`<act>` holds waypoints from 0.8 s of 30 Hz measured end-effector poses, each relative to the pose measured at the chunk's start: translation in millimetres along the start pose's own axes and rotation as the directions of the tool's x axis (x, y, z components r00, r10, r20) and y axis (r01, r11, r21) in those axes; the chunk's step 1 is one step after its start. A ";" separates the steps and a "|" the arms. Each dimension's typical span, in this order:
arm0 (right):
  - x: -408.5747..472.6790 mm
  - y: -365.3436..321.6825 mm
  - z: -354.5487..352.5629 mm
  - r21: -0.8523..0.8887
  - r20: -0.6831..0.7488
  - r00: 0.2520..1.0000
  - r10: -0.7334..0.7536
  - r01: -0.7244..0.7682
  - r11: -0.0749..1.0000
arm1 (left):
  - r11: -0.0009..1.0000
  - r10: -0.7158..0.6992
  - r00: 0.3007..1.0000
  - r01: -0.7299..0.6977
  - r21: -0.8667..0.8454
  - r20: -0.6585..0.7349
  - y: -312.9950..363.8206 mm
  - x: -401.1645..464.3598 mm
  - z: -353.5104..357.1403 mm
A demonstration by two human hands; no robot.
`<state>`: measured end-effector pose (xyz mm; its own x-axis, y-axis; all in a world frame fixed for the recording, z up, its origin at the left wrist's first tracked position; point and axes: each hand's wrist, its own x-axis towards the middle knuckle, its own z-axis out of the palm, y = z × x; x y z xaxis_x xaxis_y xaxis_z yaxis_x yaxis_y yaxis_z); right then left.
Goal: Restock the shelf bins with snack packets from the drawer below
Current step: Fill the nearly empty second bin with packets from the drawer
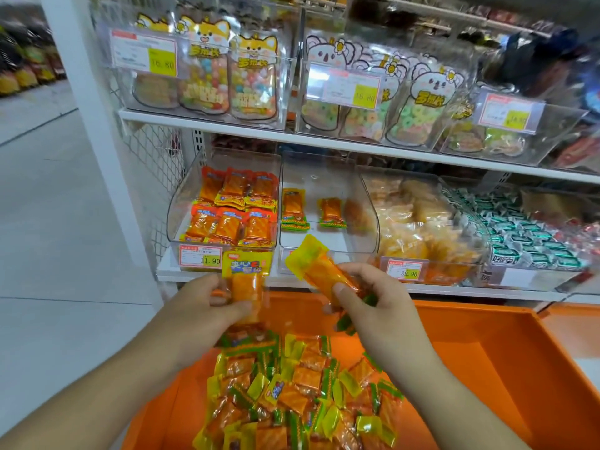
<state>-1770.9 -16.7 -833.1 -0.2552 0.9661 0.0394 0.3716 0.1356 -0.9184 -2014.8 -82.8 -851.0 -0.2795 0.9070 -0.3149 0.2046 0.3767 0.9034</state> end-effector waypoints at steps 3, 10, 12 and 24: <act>-10.2 3.7 17.2 -0.245 -0.050 0.975 -0.217 0.198 0.949 | 0.987 0.011 0.998 -0.001 -0.159 0.064 -3.0 -6.0 18.0; -29.9 6.5 45.4 -0.378 0.269 0.914 -0.302 0.389 0.840 | 0.790 0.036 0.970 0.119 -0.601 0.240 6.0 -11.8 29.9; -28.9 2.4 42.8 -0.343 0.289 0.900 -0.327 0.416 0.842 | 0.822 0.071 0.970 0.075 -0.565 0.232 3.1 -11.9 27.3; 11.4 90.5 61.0 -0.407 0.136 0.956 0.260 -0.186 0.894 | 0.993 -0.120 0.992 0.120 -0.014 0.029 -74.7 35.8 33.7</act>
<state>-1794.6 -6.9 -939.8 -0.2687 0.9288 -0.2551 0.7433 0.0315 -0.6682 -2008.5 -72.2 -939.6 -0.2749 0.8603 -0.4293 0.1565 0.4806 0.8629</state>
